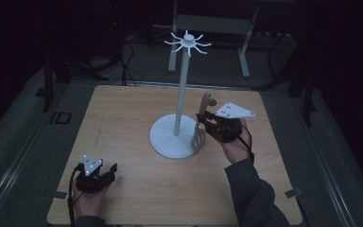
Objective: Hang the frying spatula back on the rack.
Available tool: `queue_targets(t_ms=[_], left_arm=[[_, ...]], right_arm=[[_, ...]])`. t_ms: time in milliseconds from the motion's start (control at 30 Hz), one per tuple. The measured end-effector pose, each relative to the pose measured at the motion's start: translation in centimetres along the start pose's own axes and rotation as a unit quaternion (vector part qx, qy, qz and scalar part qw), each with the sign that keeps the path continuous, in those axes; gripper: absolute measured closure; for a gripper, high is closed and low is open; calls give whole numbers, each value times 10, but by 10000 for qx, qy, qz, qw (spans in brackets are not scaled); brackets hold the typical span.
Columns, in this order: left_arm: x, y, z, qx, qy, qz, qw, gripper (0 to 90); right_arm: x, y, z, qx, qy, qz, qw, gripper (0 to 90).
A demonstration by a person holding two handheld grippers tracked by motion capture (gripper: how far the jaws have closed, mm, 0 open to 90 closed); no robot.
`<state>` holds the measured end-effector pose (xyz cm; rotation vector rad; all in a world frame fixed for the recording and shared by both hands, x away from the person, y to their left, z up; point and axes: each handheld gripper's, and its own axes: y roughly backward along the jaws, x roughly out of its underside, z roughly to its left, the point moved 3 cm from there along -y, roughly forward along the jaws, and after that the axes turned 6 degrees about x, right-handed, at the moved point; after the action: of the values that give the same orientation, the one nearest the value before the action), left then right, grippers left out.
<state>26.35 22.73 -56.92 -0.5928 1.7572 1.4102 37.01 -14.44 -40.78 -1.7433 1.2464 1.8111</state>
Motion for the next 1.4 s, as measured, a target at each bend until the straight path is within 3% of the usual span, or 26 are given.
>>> queue_targets(t_ms=[1400], left_arm=[[0, 1, 1, -19, 19, -48, 10000, 423]], right_arm=[[-36, -9, -8, 112, -234, -175, 9995, 745]])
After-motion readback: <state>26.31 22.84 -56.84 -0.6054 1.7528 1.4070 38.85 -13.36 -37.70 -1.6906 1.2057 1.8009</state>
